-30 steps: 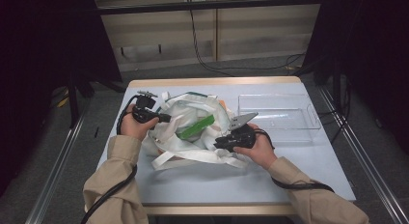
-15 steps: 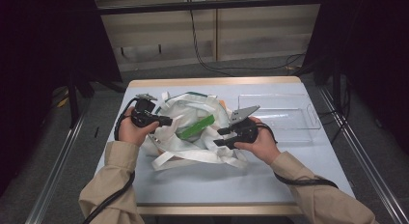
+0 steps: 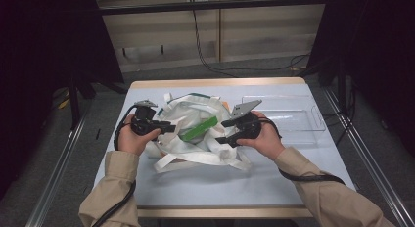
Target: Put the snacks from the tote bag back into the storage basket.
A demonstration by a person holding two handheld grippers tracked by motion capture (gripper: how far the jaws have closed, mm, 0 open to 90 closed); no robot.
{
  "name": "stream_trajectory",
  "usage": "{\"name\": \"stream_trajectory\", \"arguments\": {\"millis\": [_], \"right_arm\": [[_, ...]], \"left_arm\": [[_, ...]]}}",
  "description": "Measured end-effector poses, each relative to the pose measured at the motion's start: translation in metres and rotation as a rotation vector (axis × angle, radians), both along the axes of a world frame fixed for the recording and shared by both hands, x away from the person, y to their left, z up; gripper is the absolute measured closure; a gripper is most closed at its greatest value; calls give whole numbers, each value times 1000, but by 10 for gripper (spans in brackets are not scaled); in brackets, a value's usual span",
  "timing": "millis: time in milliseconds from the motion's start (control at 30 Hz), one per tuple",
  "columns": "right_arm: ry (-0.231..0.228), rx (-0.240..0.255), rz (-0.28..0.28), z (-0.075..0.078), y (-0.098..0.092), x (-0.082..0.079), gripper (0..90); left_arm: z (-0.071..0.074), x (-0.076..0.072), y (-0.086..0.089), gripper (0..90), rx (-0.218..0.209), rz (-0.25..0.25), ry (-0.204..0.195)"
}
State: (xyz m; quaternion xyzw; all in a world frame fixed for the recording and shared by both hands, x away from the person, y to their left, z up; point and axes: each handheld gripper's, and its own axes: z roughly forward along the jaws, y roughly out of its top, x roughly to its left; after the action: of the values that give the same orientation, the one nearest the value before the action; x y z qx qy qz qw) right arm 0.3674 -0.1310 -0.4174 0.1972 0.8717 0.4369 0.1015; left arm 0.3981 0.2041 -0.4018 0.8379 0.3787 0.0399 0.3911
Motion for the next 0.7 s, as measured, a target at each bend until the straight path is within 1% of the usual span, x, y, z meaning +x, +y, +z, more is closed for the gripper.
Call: {"name": "stream_trajectory", "arguments": {"millis": [33,67,100,133,167,233,267,300,333,400,467,500,567,633,667,700], "right_arm": [[-3,-9,-1,1,0,1,305],[-7,-14,1,2,1,2,305],[-13,-18,-5,3,1,3,299],[-15,-22,-4,4,1,4,290],[-20,-26,-3,5,2,5,280],[-35,-33,-6,7,3,6,255],[-45,-41,-3,8,4,7,244],[-49,-51,4,9,5,9,235],[-55,-57,1,10,6,10,225],[-64,-68,0,10,7,12,211],[-71,-69,-1,10,9,15,200],[-78,-75,9,10,10,16,198],[-88,-92,16,11,14,18,194],[-94,-96,27,12,17,21,188],[-105,-101,32,12,18,22,189],[-108,-104,38,13,19,23,196]], "left_arm": [[0,-1,0,637,6,13,-4],[0,-2,0,632,1,18,-7],[-1,-2,1,627,-5,10,-7],[-1,-3,1,626,-13,14,-4],[-1,-3,1,624,-3,9,-5],[-1,-4,1,617,-6,7,-7],[-1,-4,2,608,8,1,-8],[-1,-5,2,602,4,-2,-3],[-1,-5,1,601,-1,2,-6],[-2,-6,1,592,3,-1,-9],[-2,-6,0,590,-4,-3,-4],[-2,-6,0,586,5,-6,-7],[-2,-6,0,571,5,-4,-10],[-1,-6,1,569,9,-8,-9],[-1,-6,1,567,13,-7,-10],[-1,-6,1,561,7,-9,-13]]}}
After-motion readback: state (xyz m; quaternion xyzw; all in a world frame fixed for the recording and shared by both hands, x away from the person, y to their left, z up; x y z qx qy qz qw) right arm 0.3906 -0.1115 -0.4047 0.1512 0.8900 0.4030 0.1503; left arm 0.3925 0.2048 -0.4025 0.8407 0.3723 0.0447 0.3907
